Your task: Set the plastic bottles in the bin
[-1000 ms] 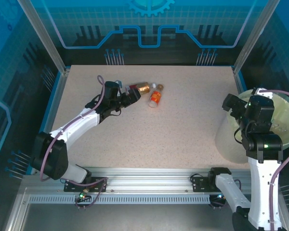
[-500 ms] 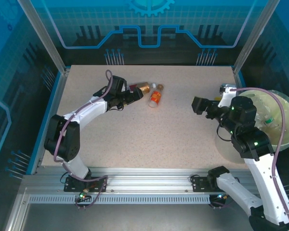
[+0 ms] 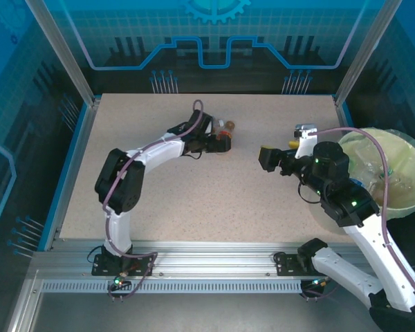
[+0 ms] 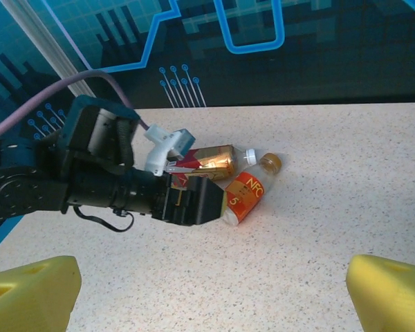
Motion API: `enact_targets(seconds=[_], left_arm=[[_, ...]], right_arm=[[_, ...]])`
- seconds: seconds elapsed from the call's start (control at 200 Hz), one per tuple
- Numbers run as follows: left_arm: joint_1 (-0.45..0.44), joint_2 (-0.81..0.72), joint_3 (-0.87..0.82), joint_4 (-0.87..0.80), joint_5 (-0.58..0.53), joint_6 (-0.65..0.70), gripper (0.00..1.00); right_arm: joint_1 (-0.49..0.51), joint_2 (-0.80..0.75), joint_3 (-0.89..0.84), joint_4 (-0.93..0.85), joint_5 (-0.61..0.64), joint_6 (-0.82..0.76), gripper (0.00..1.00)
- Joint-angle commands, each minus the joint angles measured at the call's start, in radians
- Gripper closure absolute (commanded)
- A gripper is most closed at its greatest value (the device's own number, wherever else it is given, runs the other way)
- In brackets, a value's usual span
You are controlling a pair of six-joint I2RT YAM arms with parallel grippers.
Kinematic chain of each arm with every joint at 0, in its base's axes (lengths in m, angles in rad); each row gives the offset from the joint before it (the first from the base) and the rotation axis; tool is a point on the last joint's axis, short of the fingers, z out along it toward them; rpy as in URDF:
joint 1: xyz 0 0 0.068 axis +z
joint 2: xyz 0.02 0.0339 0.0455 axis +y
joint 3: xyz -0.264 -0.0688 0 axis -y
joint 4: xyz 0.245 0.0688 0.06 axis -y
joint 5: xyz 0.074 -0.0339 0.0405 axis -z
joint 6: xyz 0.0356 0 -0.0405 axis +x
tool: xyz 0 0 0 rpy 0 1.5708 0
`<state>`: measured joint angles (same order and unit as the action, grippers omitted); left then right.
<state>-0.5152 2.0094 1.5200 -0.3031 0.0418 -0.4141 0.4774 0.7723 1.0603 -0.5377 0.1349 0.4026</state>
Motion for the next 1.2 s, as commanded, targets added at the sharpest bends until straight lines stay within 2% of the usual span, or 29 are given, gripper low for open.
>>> enact_targets(seconds=[0.0,0.34,0.535,0.895,1.196], left_arm=[[-0.005,0.088,0.113,-0.096,-0.092,0.112,0.01],[-0.066,0.293,0.355,-0.276,-0.205,0.192,0.02],[-0.077,0.323,0.377,-0.281,-0.202,0.197,0.13],[-0.075,0.345,0.384,-0.289,-0.202,0.195,0.43],[-0.076,0.265,0.302,-0.224,-0.197,0.179,0.59]], right_arm=[[0.018,-0.017,0.027,0.007,0.054,-0.015,0.0],[0.019,-0.031,0.026,-0.018,0.098,-0.012,0.0],[0.021,-0.028,0.023,-0.027,0.104,-0.008,0.0],[0.021,-0.032,0.032,-0.059,0.123,-0.014,0.0],[0.02,-0.016,0.028,-0.059,0.082,-0.029,0.0]])
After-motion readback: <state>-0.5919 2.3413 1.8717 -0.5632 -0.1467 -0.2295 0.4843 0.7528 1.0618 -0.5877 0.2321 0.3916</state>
